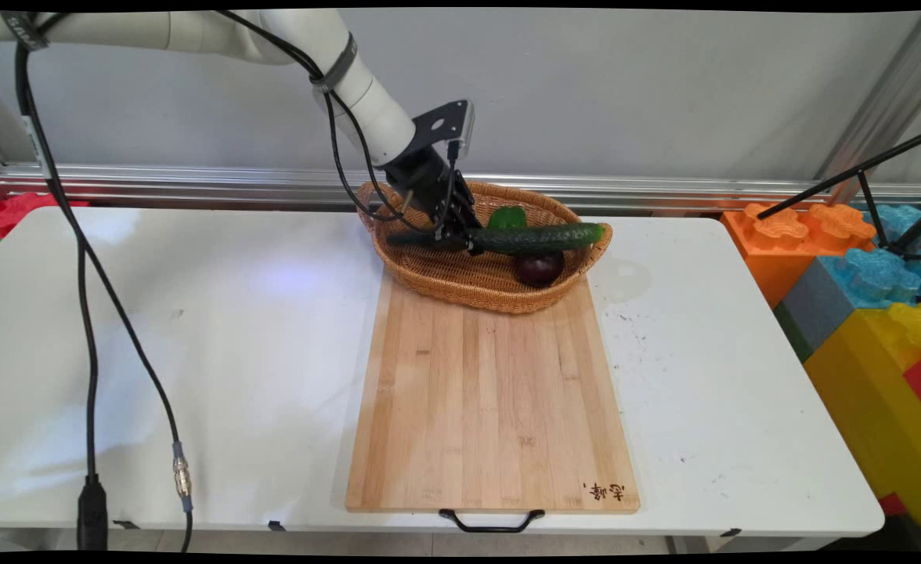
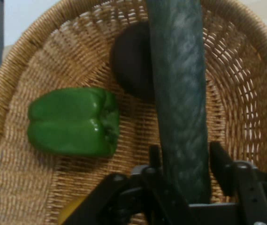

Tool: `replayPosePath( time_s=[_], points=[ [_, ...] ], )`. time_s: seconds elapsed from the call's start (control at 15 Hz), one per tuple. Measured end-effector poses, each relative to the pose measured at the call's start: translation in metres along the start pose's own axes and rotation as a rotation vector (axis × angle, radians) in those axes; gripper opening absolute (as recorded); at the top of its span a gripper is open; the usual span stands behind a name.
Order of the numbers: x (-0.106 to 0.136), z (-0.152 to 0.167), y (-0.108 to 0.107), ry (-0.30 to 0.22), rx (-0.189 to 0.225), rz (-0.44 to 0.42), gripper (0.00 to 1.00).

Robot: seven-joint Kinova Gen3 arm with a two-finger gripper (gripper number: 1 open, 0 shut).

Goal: Place the picked object in the vegetable basket

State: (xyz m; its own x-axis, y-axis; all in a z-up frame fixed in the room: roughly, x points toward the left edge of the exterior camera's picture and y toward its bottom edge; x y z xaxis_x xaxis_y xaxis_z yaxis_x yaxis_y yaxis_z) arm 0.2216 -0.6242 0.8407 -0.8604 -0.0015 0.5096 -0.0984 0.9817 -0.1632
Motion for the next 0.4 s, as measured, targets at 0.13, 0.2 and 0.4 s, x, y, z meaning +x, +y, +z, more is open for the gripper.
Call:
replayPosePath(
  time_s=[0.13, 0.2, 0.4],
  points=[
    [-0.0014, 0.0028, 0.0007, 0.003, -0.015, -0.006, 1.0],
    [-0.0013, 0.0037, 0.0019, 0.007, -0.024, -0.011, 1.0],
    [0.0044, 0.0004, 0.0078, 0.032, -0.034, -0.028, 1.0]
  ],
)
